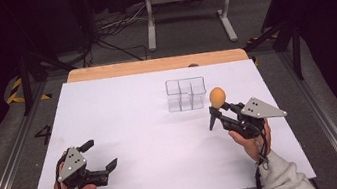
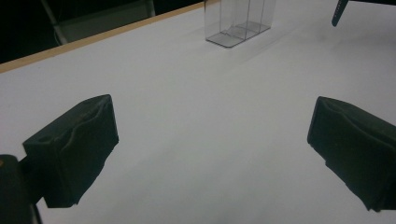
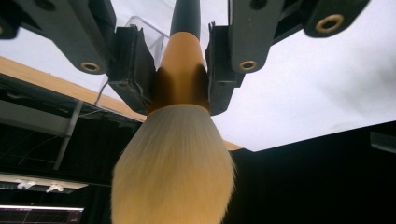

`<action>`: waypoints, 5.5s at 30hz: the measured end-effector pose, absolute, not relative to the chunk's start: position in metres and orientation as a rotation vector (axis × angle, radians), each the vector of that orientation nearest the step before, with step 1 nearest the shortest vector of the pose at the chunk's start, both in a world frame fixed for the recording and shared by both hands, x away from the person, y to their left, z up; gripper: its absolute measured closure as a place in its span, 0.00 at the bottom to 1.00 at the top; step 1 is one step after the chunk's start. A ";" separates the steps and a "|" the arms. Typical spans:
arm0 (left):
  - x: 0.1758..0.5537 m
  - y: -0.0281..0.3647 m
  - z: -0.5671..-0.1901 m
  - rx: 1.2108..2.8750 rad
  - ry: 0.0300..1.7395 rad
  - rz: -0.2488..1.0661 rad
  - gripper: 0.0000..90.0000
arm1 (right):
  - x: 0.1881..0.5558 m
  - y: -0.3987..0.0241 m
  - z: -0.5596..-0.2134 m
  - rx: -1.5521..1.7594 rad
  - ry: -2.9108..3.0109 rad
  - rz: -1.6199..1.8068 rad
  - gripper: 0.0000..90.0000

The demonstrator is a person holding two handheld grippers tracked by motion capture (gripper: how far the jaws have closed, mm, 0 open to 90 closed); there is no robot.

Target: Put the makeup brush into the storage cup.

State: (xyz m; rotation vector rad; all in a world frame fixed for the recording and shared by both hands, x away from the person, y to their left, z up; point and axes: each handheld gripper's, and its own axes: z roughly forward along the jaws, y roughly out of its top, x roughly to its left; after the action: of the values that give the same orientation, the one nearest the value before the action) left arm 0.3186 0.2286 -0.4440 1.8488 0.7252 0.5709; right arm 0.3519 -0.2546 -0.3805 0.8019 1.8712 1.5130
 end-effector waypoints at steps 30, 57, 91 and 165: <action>0.318 0.229 -0.443 1.838 0.704 0.573 0.04 | 0.391 -0.255 -0.324 0.810 1.748 1.527 0.71; 0.315 0.228 -0.442 1.839 0.681 0.578 0.04 | 0.431 -0.232 -0.296 0.853 1.690 1.466 0.71; 0.314 0.227 -0.442 1.825 0.666 0.563 0.04 | 0.465 -0.205 -0.324 0.935 1.732 1.354 0.71; 0.315 0.226 -0.443 1.818 0.674 0.560 0.04 | 0.467 -0.221 -0.367 1.079 1.779 1.353 0.20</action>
State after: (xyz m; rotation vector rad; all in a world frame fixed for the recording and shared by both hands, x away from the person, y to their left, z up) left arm 0.3152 0.2258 -0.4434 1.8179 0.6737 0.5595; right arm 0.4674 -0.2205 -0.3673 1.0787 1.7785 1.3528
